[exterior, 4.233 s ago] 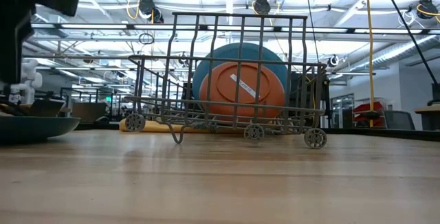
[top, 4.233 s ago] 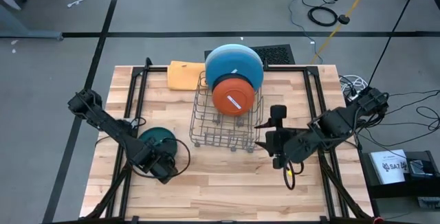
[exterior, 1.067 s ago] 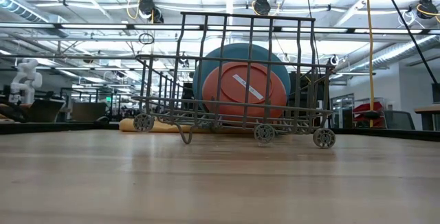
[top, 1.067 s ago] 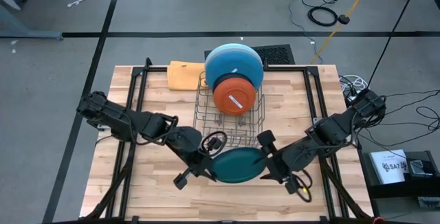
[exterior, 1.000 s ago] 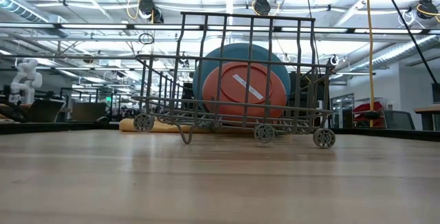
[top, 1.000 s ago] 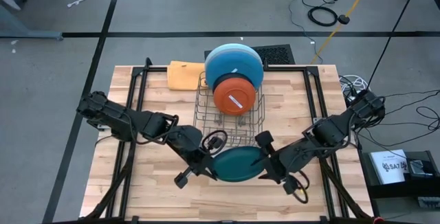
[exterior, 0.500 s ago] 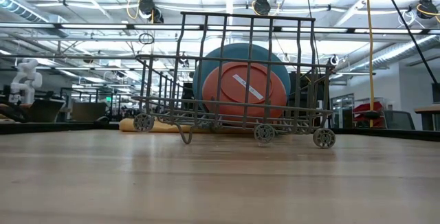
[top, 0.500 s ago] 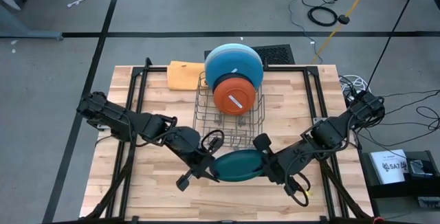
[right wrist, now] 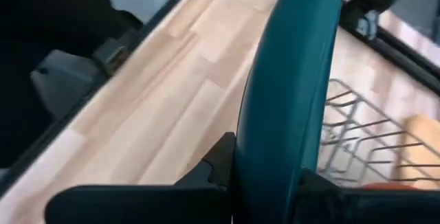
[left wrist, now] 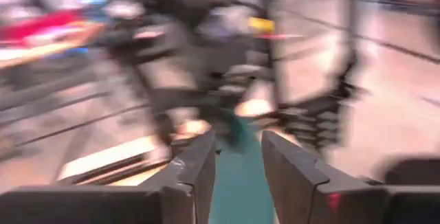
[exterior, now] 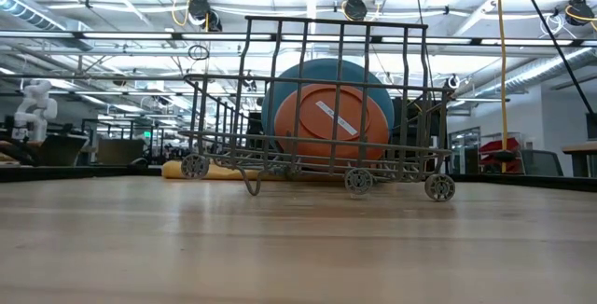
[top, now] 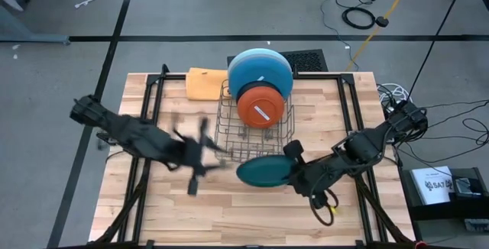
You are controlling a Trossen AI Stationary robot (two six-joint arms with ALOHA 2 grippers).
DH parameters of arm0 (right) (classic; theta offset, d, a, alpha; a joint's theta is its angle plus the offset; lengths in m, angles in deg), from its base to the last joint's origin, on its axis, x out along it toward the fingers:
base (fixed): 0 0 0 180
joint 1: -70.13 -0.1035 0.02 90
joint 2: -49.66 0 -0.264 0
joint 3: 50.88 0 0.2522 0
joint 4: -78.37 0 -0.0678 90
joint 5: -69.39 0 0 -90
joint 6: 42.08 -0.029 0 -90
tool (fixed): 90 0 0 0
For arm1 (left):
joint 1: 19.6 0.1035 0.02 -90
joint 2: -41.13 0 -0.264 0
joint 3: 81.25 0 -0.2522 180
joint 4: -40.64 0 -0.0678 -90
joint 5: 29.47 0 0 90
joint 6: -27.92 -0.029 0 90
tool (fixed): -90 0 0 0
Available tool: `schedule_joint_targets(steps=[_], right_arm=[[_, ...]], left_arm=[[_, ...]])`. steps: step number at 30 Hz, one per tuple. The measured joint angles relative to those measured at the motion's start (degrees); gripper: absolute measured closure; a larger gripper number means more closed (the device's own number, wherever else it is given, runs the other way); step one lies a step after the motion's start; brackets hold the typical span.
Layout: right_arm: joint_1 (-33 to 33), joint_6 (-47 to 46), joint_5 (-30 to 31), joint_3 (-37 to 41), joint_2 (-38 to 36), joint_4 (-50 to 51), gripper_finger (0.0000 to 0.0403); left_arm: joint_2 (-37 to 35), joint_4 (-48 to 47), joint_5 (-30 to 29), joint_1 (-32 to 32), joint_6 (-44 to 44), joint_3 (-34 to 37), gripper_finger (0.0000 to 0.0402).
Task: Sort dishes
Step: Put the green plate into the dish rack
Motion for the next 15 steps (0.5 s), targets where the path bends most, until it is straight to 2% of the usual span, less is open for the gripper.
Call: schedule_joint_targets(steps=[3, 5, 11, 15], right_arm=[[1.6, 2.0, 2.5, 0.0, -0.6, -0.6, 0.0379], [3.5, 3.3, 3.5, 0.0, -2.4, -2.4, 0.0379], [14.4, 4.3, 1.3, 0.0, -7.6, -4.5, 0.0379], [25.4, 4.5, -11.4, -0.1, -10.4, -4.1, 0.0379]], left_arm=[[-3.7, -1.2, -11.7, -1.1, 0.4, 0.0, 0.0273], [-5.5, -1.6, -16.6, -1.8, 0.4, 0.2, 0.0272], [-8.5, -1.5, -19.4, -2.1, -1.5, 4.1, 0.0272], [-8.4, 0.6, -19.7, -1.6, -2.5, 7.5, 0.0272]])
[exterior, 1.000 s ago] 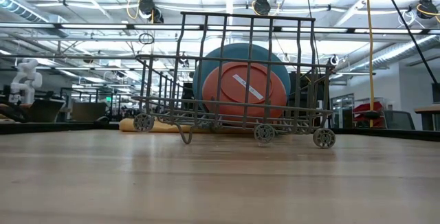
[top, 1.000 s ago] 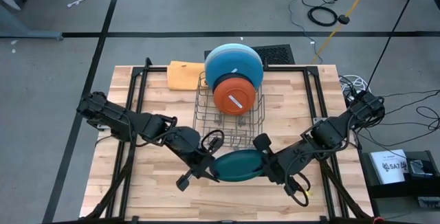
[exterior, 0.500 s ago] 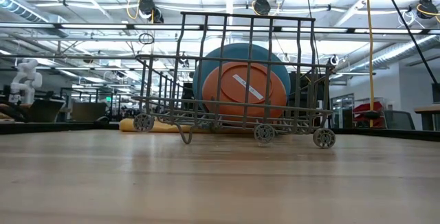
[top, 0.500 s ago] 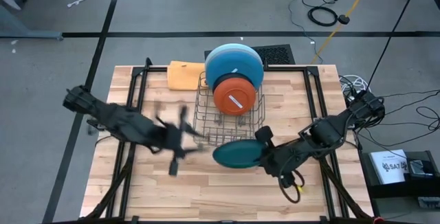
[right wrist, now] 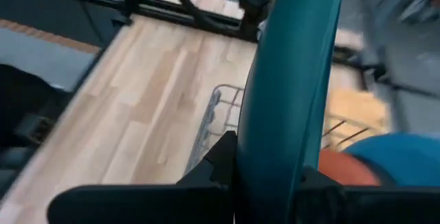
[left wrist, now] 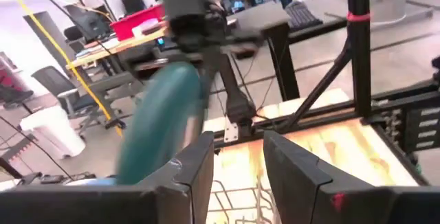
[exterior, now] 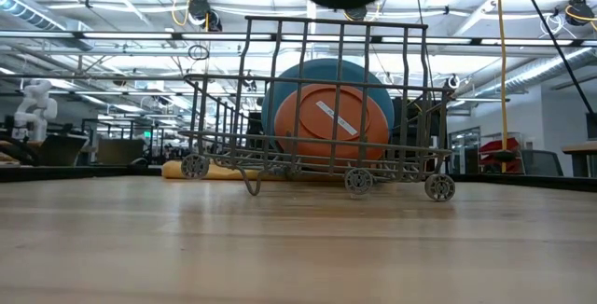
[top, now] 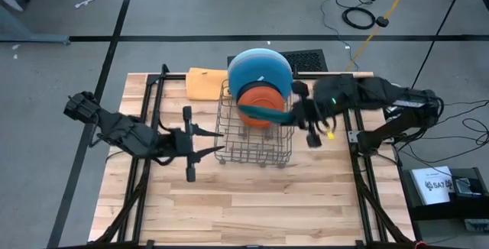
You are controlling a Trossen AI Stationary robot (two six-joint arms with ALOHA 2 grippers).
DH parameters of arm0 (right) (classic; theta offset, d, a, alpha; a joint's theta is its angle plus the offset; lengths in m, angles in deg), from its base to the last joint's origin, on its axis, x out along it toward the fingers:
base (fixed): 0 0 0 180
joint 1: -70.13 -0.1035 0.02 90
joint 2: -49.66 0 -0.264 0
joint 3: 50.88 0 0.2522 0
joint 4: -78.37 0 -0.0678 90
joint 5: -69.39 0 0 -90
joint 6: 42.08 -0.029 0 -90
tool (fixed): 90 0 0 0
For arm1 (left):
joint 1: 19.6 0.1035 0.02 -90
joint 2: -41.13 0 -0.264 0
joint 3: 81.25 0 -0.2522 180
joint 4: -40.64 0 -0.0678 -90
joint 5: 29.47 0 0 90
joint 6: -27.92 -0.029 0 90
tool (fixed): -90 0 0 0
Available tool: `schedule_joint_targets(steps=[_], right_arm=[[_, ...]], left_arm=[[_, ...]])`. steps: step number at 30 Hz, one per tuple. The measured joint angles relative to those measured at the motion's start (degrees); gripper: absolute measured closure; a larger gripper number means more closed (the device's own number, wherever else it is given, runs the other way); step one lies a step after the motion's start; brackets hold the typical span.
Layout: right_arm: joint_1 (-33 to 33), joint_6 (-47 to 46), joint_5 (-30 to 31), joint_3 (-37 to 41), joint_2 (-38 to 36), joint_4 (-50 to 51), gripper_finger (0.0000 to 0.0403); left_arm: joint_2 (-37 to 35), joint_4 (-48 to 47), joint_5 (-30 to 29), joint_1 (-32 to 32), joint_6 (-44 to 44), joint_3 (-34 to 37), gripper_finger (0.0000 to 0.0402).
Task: Sort dishes
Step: Put the green plate into the dish rack
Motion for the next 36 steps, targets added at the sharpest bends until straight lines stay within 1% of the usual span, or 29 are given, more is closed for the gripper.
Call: schedule_joint_targets(steps=[2, 4, 6, 10, 14, 19, 27, 36], right_arm=[[5.5, 0.0, -7.2, 0.0, 0.1, 1.1, 0.0379], [10.5, 0.4, -13.4, 0.0, 1.0, 3.6, 0.0379], [14.6, 1.8, -18.5, 0.0, 2.4, 5.0, 0.0379], [21.5, 4.5, -26.6, 0.0, 6.8, 7.1, 0.0379], [26.8, 7.3, -34.0, 0.0, 11.4, 8.7, 0.0379], [30.8, 9.6, -40.5, 0.0, 17.7, 10.3, 0.0379], [32.2, 11.6, -48.1, 0.0, 25.4, 11.7, 0.0379], [33.2, 11.6, -48.4, 0.0, 28.1, 12.7, 0.0379]], left_arm=[[0.0, 2.5, -0.9, 0.0, -1.0, 2.1, 0.0272], [0.0, 6.1, -3.9, 0.0, -3.3, 4.2, 0.0272], [0.0, 7.7, -7.3, 0.0, -5.9, 5.4, 0.0272], [-0.5, 9.1, -12.3, 0.9, -9.9, 7.0, 0.0272], [-3.2, 8.5, -13.4, 2.2, -10.5, 8.1, 0.0272], [-6.7, 6.5, -13.4, 2.7, -9.3, 11.7, 0.0272], [-13.0, 6.6, -13.3, 4.9, -9.1, 17.2, 0.0272], [-16.0, 6.8, -13.1, 7.5, -9.0, 20.7, 0.0272]])
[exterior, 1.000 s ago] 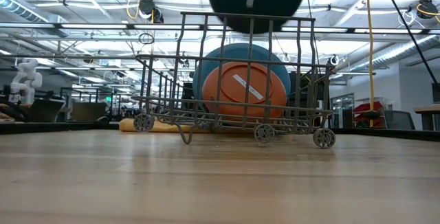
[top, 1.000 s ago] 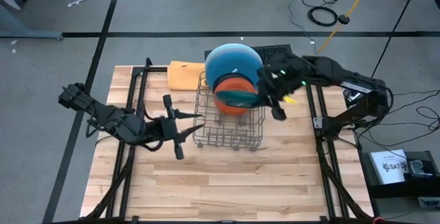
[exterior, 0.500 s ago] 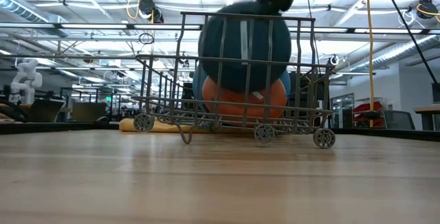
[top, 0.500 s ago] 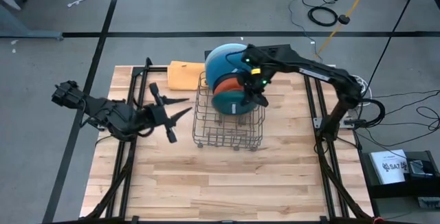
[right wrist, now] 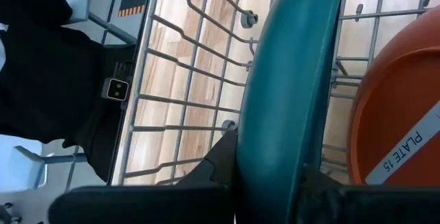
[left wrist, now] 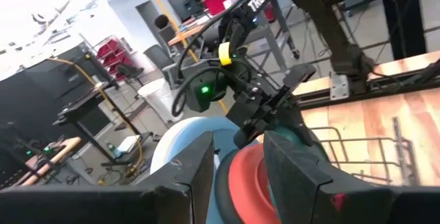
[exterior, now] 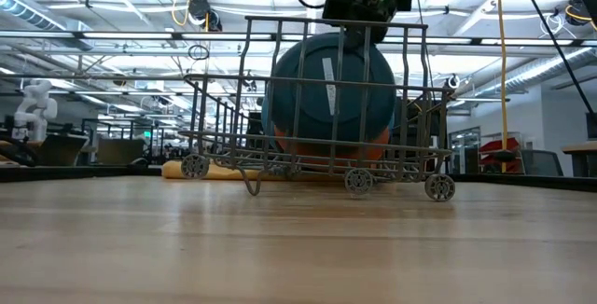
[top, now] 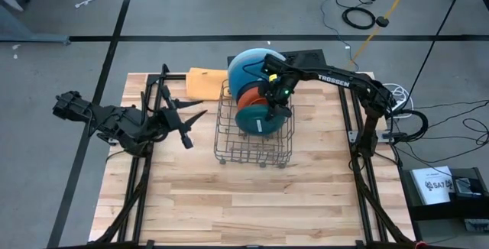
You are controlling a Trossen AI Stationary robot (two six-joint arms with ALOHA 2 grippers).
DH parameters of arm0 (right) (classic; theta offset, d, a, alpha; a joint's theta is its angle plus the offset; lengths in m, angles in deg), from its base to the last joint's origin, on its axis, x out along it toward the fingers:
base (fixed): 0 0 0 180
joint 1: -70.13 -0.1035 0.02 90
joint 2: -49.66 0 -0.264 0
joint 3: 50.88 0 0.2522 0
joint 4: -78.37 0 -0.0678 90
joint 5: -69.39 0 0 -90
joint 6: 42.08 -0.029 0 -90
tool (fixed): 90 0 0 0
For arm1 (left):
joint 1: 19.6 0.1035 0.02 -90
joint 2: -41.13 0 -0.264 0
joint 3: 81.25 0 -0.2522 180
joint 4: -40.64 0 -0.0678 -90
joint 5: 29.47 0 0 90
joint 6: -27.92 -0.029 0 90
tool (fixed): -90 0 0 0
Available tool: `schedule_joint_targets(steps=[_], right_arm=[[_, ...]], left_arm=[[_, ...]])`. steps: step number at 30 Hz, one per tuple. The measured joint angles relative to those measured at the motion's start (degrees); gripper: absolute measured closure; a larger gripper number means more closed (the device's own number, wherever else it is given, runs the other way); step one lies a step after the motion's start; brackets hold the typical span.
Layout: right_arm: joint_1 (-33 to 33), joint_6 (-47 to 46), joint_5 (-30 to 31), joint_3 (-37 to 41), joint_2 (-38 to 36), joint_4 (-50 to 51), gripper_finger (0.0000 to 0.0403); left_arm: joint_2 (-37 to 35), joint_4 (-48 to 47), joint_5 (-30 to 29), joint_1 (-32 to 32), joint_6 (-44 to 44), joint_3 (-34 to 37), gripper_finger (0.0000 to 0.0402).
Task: Sort dishes
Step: Put the green plate into the dish rack
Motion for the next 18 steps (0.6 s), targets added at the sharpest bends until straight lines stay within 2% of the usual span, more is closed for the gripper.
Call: schedule_joint_targets(steps=[14, 18], right_arm=[[0.0, -0.2, 1.6, 0.0, 0.6, 0.2, 0.0379], [0.0, -0.2, 2.0, 0.0, 0.6, -0.2, 0.0353]], left_arm=[[-0.1, -0.1, 5.1, 3.2, 1.5, 0.1, 0.0272], [0.0, -0.1, 6.3, 3.5, 1.5, 0.1, 0.0272]])
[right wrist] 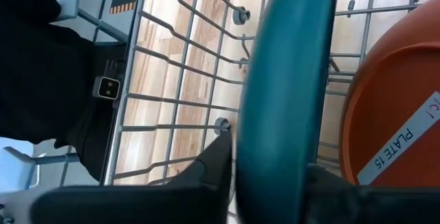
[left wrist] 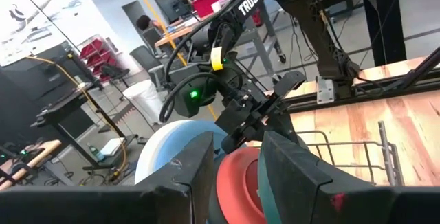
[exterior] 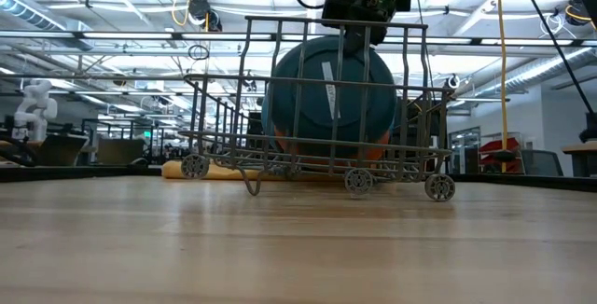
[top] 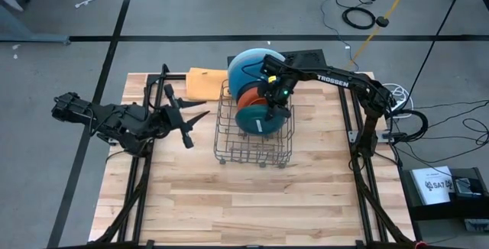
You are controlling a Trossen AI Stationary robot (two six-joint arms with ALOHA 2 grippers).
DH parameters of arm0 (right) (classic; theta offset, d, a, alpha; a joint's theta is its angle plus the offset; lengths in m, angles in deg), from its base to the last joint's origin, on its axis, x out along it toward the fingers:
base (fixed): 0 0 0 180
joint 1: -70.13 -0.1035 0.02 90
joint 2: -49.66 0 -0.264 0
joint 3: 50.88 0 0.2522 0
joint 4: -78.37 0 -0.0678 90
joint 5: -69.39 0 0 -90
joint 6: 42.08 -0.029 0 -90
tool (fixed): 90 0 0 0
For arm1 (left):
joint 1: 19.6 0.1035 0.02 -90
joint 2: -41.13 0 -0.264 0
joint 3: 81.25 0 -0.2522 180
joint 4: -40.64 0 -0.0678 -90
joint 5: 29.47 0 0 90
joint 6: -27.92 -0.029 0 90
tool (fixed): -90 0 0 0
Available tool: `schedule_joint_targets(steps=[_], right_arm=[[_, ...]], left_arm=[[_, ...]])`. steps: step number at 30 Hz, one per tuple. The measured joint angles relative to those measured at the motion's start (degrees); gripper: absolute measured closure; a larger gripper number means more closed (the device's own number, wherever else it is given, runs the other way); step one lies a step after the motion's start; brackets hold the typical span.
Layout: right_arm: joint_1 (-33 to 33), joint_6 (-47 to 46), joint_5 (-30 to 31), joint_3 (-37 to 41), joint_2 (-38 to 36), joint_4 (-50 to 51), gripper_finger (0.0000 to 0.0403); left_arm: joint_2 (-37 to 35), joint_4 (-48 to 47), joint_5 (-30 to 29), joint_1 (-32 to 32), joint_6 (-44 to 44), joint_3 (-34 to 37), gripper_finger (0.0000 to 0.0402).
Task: Sort dishes
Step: Put the green plate into the dish rack
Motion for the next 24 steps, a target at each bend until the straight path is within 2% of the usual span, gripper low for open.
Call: schedule_joint_targets(steps=[7, 13, 17, 24], right_arm=[[-0.1, -1.5, 0.0, 0.0, 0.0, -1.9, 0.0276], [-0.1, -1.6, 0.0, 0.0, -0.2, -2.2, 0.0228], [-0.1, -1.6, 0.6, 0.0, -1.6, -2.2, 0.0213], [-0.1, -1.6, 5.6, 0.0, -6.2, -2.5, 0.0209]], left_arm=[[0.0, -0.5, 0.1, 0.0, 0.0, 0.0, 0.0272], [0.0, -0.7, 0.1, -0.1, 0.0, 0.0, 0.0272], [0.0, -0.7, 0.3, -0.1, 0.0, 0.0, 0.0272], [0.0, -0.7, 2.2, -0.1, 0.0, 0.0, 0.0272]])
